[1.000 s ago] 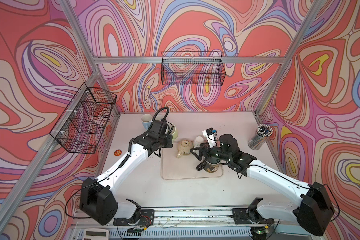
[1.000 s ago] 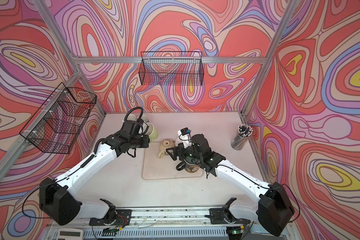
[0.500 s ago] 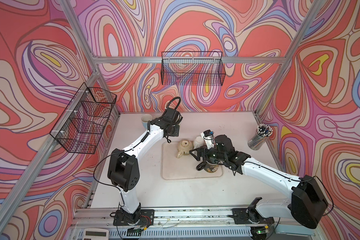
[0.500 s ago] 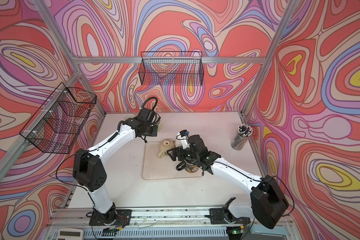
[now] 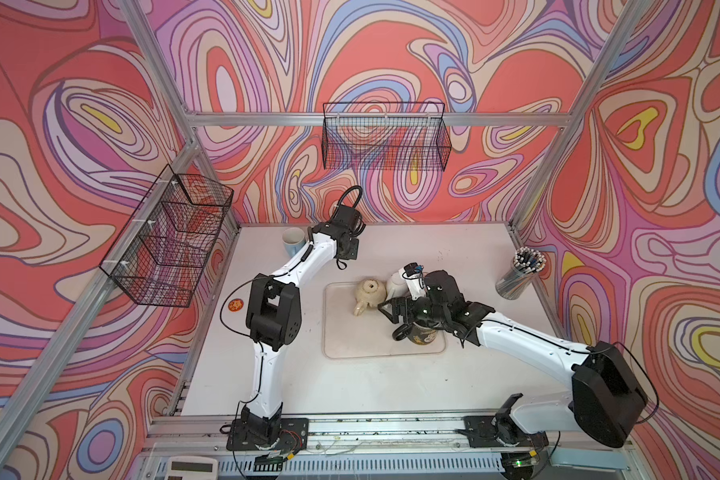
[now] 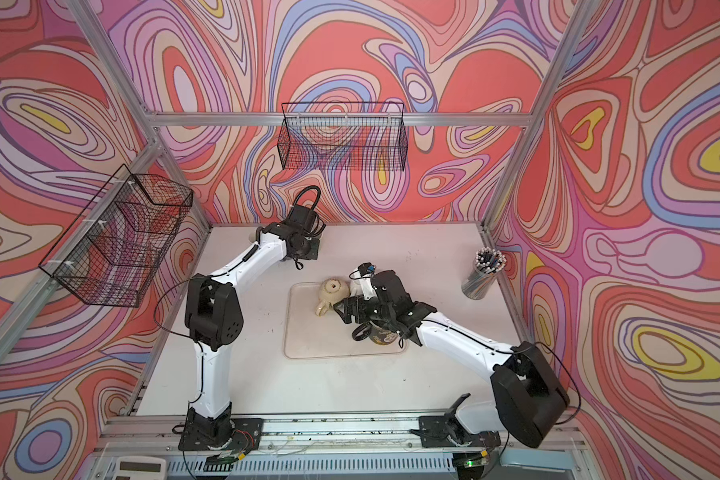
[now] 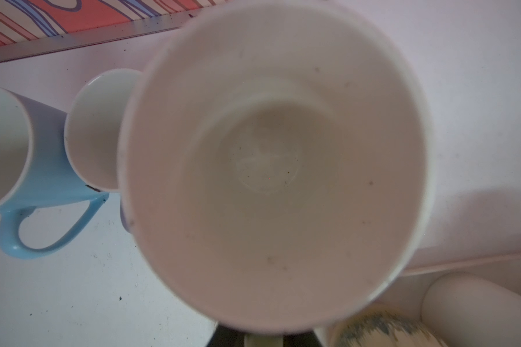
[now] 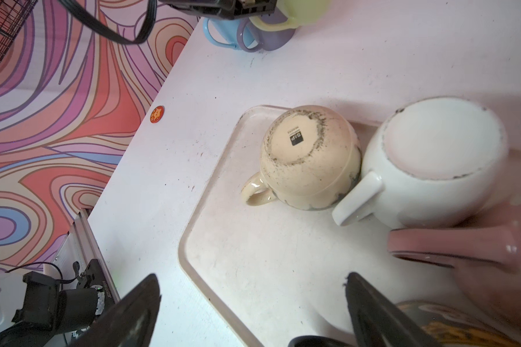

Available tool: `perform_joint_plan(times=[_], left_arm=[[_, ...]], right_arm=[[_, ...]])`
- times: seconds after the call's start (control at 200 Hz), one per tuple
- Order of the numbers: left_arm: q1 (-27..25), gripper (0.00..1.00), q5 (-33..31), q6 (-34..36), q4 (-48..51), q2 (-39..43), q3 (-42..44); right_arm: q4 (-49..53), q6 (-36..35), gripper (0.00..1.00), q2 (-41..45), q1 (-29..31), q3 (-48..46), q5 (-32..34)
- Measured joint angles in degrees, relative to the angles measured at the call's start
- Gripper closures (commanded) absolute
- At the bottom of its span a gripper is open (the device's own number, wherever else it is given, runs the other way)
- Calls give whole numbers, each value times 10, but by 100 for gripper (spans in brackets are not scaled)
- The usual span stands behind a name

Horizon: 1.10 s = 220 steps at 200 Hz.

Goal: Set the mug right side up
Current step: 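Lower the light green mug upright beside the lavender mug with left gripper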

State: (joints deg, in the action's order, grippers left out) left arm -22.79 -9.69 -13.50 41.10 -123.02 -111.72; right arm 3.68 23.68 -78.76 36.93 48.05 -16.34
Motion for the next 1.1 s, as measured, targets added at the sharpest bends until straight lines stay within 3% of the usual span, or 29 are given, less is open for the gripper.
perform_joint_plan(times=[0.516,1.102], left_arm=[[32,100,13,-1,7,-87,-64],[45,99,21,0,9,-133,-112]], right_arm=[[-3,5,2,-25,-7,7,-11],[-12,9,2,-40,-13,15,-25]])
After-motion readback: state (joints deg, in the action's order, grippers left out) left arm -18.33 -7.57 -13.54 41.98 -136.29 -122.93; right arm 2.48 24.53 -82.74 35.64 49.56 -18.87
